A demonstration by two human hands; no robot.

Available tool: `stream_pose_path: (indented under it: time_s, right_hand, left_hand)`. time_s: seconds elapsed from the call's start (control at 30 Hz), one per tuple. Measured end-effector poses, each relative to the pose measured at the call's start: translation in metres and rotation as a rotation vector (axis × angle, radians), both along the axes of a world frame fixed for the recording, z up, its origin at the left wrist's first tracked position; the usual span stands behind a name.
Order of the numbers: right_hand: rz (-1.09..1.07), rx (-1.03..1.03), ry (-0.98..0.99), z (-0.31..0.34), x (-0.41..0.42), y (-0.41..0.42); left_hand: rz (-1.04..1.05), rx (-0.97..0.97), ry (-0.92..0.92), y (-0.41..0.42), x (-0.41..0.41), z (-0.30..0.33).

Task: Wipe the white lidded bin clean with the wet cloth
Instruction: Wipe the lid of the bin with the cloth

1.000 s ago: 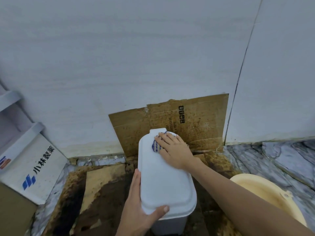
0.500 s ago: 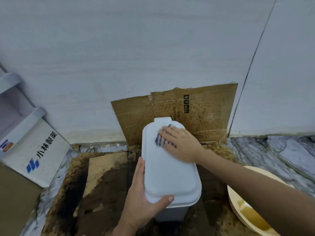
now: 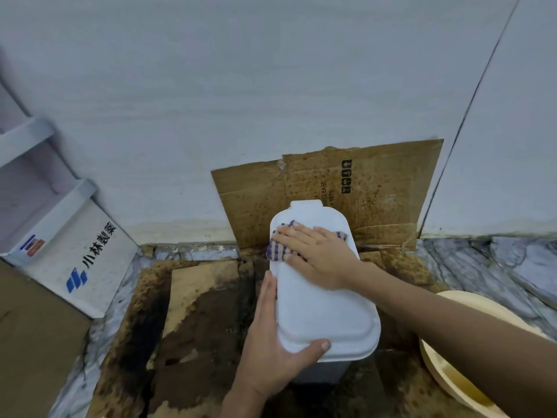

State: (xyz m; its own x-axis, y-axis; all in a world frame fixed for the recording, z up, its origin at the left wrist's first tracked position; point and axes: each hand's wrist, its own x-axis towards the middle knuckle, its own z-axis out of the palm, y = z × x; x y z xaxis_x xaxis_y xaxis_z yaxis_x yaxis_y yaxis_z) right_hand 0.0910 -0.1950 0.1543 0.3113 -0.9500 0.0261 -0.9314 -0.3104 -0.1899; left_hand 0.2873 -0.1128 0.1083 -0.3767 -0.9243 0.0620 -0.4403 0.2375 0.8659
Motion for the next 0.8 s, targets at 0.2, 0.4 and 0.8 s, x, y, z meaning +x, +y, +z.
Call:
stream_pose_path:
  time_s: [0.2, 0.4, 0.8]
  right_hand:
    - [-0.068, 0.011, 0.015, 0.005, 0.008, -0.073]
    - [0.187, -0.06, -0.011, -0.003, 0.038, -0.016]
    - [-0.201, 0.052, 0.013, 0.002, -0.038, -0.069]
  left_hand:
    - [0.014, 0.027, 0.009, -0.003, 0.004, -0.004]
    - [0.005, 0.006, 0.003, -0.003, 0.002, -0.005]
    - [0.018, 0.017, 0.029, -0.003, 0.0, -0.006]
